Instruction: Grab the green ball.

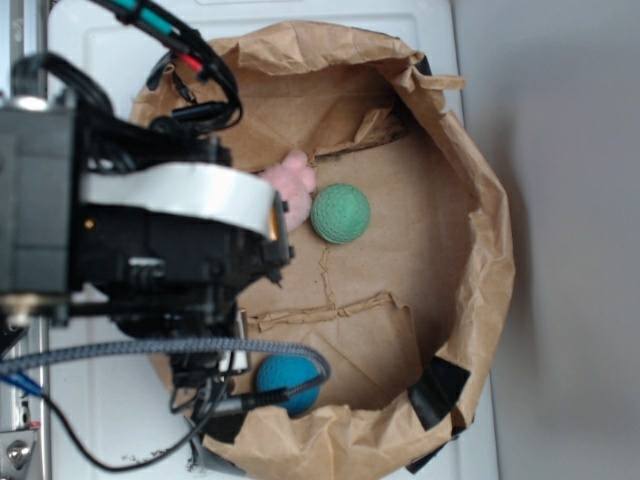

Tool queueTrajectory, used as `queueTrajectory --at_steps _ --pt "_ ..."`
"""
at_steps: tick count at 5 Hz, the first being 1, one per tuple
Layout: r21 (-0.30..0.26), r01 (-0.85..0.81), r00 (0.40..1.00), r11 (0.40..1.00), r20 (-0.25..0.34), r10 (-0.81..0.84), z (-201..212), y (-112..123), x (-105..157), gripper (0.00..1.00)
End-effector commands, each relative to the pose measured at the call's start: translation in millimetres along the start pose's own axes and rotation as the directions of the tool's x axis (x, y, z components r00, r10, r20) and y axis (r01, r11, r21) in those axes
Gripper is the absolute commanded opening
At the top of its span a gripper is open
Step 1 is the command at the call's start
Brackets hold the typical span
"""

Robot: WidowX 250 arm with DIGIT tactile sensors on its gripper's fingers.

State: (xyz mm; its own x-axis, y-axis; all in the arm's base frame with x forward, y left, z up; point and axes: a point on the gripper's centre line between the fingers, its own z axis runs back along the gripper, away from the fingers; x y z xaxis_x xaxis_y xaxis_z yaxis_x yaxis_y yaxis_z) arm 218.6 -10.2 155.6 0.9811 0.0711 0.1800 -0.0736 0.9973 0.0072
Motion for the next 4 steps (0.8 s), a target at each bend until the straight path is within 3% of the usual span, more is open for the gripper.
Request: queueTrajectory --at_steps 1,3,4 --pt "0.016 -0.002 0.999 1.000 0.034 0.002 -24 14 6 1.00" --pt "0.060 -0.035 0.998 0.998 0.056 0.032 -78 30 32 1.00" --pt "0.037 -0.071 0.997 0.997 0.016 0.070 -86 32 64 1.00"
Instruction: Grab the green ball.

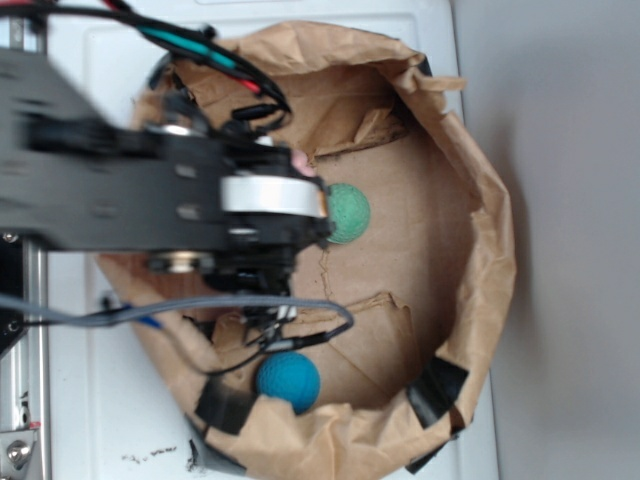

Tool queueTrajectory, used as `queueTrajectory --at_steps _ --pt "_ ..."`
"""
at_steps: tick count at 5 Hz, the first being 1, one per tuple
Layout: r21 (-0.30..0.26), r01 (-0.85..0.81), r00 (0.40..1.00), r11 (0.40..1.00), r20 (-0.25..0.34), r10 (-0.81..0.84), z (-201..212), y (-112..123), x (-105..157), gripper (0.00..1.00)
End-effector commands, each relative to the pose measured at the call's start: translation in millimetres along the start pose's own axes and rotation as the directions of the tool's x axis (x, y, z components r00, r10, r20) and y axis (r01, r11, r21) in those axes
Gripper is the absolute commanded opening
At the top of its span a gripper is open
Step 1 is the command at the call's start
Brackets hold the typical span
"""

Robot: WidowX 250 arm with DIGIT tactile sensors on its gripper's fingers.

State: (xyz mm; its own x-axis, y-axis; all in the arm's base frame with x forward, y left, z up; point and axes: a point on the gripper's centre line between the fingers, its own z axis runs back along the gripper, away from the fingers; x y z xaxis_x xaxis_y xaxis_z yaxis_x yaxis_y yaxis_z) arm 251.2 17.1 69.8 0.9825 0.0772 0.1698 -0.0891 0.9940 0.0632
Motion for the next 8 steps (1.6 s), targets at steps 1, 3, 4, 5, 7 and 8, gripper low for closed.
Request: queueTrajectory --at_steps 1,3,4,5,7,8 --pt "-0.070 -0.083 0.996 0.994 -0.039 0.081 12 12 62 1.00" --pt "-0.064 -0.044 0.999 0.997 -0.023 0.042 -10 8 51 1.00" --pt "-0.029 -0.023 1.000 0.999 0.015 0.023 -38 4 40 1.00" --pt "-0.003 -0.046 0.998 0.999 0.031 0.046 -48 4 36 0.00" --pt "-0.083 -0.070 0.997 0.994 0.012 0.071 -6 4 40 0.00" --pt "-0.171 -0.054 0.998 0.984 -0.043 0.047 39 12 42 0.00"
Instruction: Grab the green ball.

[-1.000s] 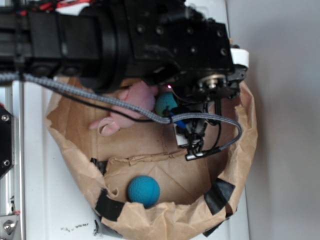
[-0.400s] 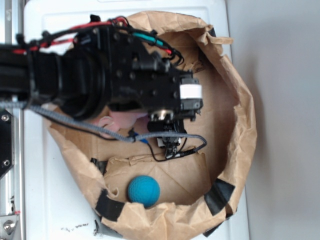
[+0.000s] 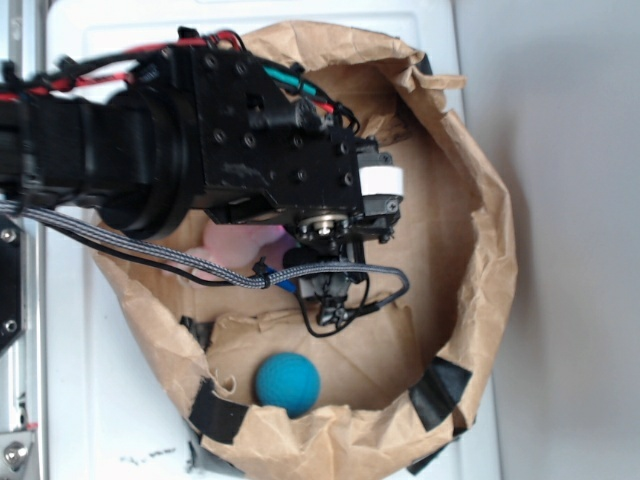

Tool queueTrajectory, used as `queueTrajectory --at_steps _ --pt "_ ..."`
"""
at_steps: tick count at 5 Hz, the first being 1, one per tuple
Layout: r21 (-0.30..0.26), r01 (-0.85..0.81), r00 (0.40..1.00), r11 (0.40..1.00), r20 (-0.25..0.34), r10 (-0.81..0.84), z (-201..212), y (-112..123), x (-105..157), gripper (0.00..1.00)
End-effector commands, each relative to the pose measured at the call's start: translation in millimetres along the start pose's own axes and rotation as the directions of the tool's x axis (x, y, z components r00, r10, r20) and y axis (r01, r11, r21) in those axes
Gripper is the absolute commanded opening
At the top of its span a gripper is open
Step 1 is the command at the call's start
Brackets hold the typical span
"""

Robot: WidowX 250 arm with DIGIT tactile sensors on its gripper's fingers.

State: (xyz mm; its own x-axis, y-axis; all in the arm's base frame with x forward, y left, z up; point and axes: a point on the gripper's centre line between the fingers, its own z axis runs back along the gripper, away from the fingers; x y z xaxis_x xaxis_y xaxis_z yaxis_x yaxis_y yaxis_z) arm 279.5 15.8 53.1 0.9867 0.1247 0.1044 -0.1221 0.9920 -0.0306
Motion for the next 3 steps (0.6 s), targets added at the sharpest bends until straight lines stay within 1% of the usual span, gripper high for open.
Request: queueTrajectory --at_steps 1,2,3 --pt "-0.106 -0.015 1.000 0.994 0.014 0.016 89 15 9 0.00" --pt "-0.096 0.009 1.000 0.995 -0.014 -0.010 102 14 4 0.00" --pt "0.036 0.095 0.995 0.995 -0.026 -0.094 102 5 -6 0.05"
